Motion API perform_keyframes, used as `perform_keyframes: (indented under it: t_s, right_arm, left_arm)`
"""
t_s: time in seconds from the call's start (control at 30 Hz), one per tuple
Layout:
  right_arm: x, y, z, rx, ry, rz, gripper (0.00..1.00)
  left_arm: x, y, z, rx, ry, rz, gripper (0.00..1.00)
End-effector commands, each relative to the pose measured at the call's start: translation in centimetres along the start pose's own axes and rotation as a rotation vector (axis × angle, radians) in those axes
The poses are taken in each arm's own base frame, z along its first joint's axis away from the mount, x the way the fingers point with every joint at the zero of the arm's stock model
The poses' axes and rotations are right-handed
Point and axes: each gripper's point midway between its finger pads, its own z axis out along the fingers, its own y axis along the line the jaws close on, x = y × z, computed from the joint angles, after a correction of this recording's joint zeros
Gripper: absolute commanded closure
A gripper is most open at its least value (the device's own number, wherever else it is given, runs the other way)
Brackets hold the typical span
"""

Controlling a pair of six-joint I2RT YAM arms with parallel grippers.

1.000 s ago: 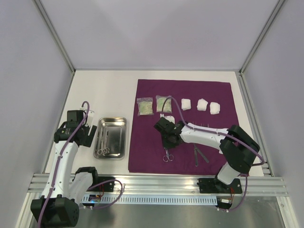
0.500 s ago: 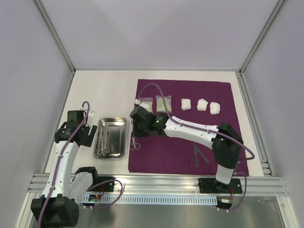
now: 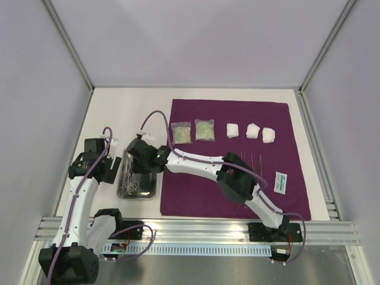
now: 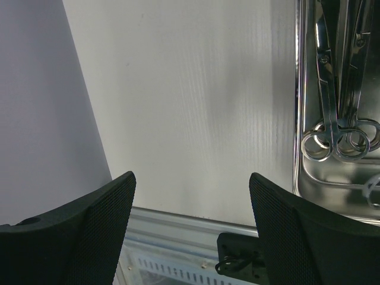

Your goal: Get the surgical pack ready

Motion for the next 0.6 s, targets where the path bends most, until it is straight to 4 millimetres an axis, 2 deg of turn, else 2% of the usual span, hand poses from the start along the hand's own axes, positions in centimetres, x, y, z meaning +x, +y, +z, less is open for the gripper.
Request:
perform_keyframes:
  t_s: [0.0, 0.07, 0.23, 0.57]
  right_arm:
    - [-1.1, 3.0, 0.7, -0.030, -0.063, 0.050, 1.00]
    - [0.1, 2.0, 2.2, 0.007, -0.034, 0.057, 1.00]
    - [1.1, 1.1, 4.0, 0.036, -0.019, 0.124, 0.99]
    - [1.7, 0.0, 4.7, 0.068, -0.013, 0.111, 1.00]
  left_arm:
    - [-0.4, 0.5, -0.1, -0.024, -0.027, -0.016, 0.14]
    - [-0.4, 0.5, -0.1, -0.025, -0.027, -0.016, 0.14]
    - [-0.4, 0.5, -0.1, -0.026, -0.031, -0.016, 0.14]
    - [-0.5, 0.4, -0.2, -0.021, -0.034, -0.016, 0.14]
